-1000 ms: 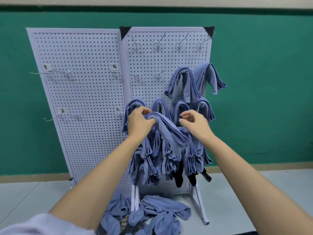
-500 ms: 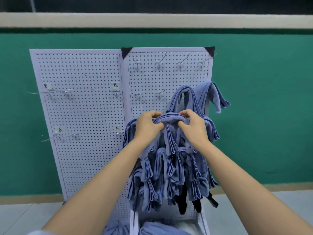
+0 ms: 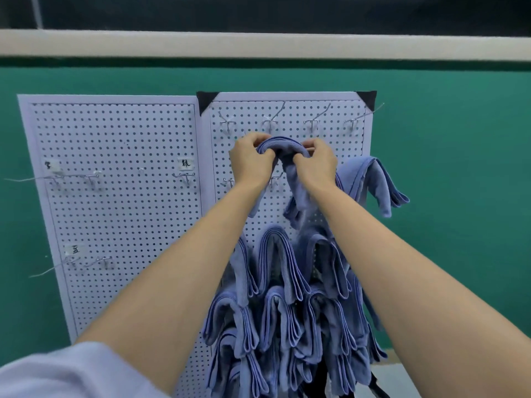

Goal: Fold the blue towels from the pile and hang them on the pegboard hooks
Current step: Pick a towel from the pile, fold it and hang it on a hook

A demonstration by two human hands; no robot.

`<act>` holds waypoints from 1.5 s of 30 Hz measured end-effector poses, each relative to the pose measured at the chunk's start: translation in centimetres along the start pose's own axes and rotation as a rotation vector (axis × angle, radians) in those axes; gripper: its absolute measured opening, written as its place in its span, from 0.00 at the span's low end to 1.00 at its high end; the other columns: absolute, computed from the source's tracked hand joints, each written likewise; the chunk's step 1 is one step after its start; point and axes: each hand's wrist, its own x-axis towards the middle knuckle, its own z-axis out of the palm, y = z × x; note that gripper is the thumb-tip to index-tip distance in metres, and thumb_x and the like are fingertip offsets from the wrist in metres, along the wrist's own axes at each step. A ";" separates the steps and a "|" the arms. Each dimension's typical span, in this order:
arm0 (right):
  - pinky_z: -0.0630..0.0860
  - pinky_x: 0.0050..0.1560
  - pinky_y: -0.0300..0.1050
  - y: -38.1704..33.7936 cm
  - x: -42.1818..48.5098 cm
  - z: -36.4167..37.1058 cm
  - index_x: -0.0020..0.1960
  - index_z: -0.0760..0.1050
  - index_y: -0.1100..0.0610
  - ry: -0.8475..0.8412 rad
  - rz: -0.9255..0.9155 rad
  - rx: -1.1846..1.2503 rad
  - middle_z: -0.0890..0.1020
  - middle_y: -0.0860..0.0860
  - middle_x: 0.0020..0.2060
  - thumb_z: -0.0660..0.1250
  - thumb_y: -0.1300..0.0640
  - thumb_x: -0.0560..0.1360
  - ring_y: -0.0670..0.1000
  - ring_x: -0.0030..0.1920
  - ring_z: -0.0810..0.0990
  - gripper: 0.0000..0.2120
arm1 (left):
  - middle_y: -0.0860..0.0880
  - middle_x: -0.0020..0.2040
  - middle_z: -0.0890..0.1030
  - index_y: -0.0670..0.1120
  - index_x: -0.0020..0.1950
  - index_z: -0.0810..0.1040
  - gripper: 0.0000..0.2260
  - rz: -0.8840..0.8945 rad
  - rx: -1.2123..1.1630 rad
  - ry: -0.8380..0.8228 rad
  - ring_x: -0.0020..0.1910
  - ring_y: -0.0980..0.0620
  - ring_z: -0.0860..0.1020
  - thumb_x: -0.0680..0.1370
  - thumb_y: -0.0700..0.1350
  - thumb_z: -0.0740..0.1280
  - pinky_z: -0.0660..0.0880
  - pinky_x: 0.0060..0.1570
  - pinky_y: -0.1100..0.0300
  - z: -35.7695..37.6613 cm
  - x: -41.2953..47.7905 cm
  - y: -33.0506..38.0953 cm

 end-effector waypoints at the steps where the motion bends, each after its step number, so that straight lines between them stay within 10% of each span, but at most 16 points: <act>1: 0.70 0.46 0.41 0.6 0.3 0.6 0.58 0.74 0.61 -0.002 0.018 -0.004 0.79 0.54 0.50 0.61 0.64 0.76 0.51 0.48 0.75 0.11 | 0.51 0.44 0.79 0.42 0.54 0.81 0.12 -0.012 0.005 -0.006 0.43 0.55 0.75 0.74 0.33 0.64 0.70 0.43 0.67 0.5 0.2 -0.8; 9: 0.64 0.46 0.31 5.7 0.0 4.0 0.59 0.74 0.61 0.014 -0.013 -0.044 0.79 0.55 0.56 0.59 0.70 0.75 0.49 0.51 0.74 0.15 | 0.50 0.45 0.81 0.43 0.53 0.81 0.12 -0.074 -0.065 -0.001 0.43 0.55 0.76 0.74 0.32 0.64 0.74 0.46 0.65 3.1 -0.3 -6.5; 19: 0.72 0.48 0.50 8.5 -3.6 3.2 0.67 0.66 0.55 -0.049 -0.101 -0.501 0.76 0.52 0.60 0.65 0.51 0.77 0.54 0.59 0.75 0.21 | 0.51 0.58 0.77 0.48 0.61 0.75 0.17 -0.061 0.090 -0.025 0.54 0.54 0.74 0.74 0.37 0.68 0.71 0.48 0.61 2.8 -2.8 -9.8; 25: 0.74 0.38 0.49 8.6 -4.3 2.4 0.53 0.68 0.59 -0.219 0.004 -0.389 0.77 0.55 0.41 0.65 0.54 0.78 0.58 0.42 0.78 0.10 | 0.49 0.60 0.77 0.45 0.66 0.72 0.17 -0.157 0.126 -0.156 0.53 0.55 0.72 0.77 0.37 0.65 0.67 0.49 0.63 2.2 -4.6 -9.7; 30: 0.77 0.46 0.52 7.3 -6.5 -0.5 0.68 0.67 0.58 -0.297 0.003 -0.379 0.77 0.54 0.50 0.65 0.53 0.78 0.53 0.44 0.77 0.20 | 0.48 0.62 0.76 0.44 0.66 0.72 0.17 -0.225 0.127 -0.185 0.54 0.52 0.74 0.77 0.40 0.67 0.71 0.51 0.61 -0.3 -6.7 -8.2; 45: 0.76 0.55 0.50 13.5 -28.8 -4.7 0.59 0.75 0.58 -0.732 0.137 -0.443 0.80 0.53 0.52 0.65 0.57 0.79 0.53 0.50 0.78 0.10 | 0.46 0.52 0.80 0.41 0.56 0.79 0.09 -0.546 0.208 -0.432 0.50 0.50 0.77 0.76 0.38 0.69 0.75 0.55 0.55 -7.7 -30.5 -13.2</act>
